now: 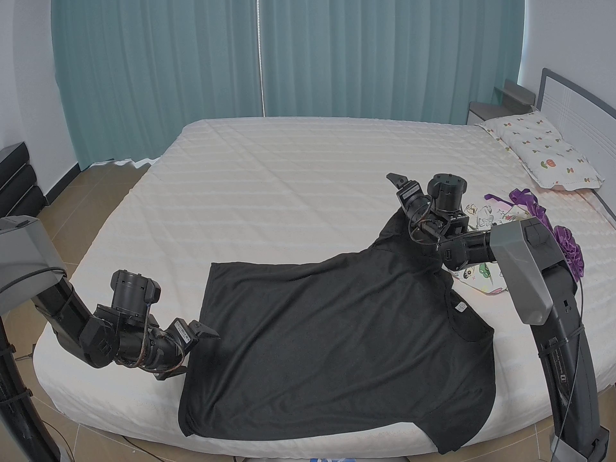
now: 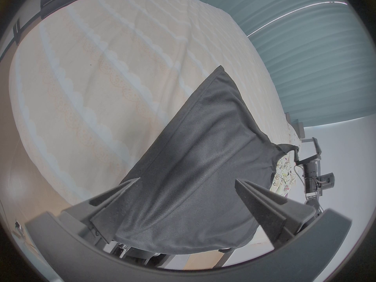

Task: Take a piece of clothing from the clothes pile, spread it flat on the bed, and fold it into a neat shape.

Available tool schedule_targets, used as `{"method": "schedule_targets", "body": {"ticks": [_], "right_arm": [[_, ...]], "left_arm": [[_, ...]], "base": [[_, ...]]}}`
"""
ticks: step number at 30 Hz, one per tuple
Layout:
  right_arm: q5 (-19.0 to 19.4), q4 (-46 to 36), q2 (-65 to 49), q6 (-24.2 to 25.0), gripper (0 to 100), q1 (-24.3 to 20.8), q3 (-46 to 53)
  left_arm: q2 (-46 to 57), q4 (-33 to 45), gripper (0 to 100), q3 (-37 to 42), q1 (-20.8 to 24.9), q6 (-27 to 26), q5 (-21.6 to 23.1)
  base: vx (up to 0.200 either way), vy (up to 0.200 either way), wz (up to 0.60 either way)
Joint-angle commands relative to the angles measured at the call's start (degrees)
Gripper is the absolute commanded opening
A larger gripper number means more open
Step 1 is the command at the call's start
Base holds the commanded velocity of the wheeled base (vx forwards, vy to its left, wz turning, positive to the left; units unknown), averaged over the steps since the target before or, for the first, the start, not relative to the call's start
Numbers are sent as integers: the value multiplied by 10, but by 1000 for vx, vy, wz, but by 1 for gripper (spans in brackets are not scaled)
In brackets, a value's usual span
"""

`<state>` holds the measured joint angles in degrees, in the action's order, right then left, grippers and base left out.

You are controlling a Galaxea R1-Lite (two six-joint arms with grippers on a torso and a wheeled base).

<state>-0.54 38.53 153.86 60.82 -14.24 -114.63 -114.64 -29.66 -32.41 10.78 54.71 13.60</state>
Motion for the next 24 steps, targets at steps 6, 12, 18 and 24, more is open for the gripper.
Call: {"method": "schedule_targets", "body": {"ticks": [6, 12, 18, 24], "right_arm": [[-20, -32, 15, -47, 100, 1, 0], [-42, -74, 61, -105, 100, 3, 0], [-54, -127, 44, -106, 100, 5, 0], [-54, -177, 21, -102, 100, 7, 0]], "left_arm": [[-1, 0, 100, 0, 0, 0, 0], [-1, 0, 100, 0, 1, 0, 0], [-1, 0, 100, 0, 1, 0, 0], [-1, 0, 100, 0, 1, 0, 0]], "base": [[0, 0, 0], [0, 0, 0], [0, 0, 0], [0, 0, 0]]}}
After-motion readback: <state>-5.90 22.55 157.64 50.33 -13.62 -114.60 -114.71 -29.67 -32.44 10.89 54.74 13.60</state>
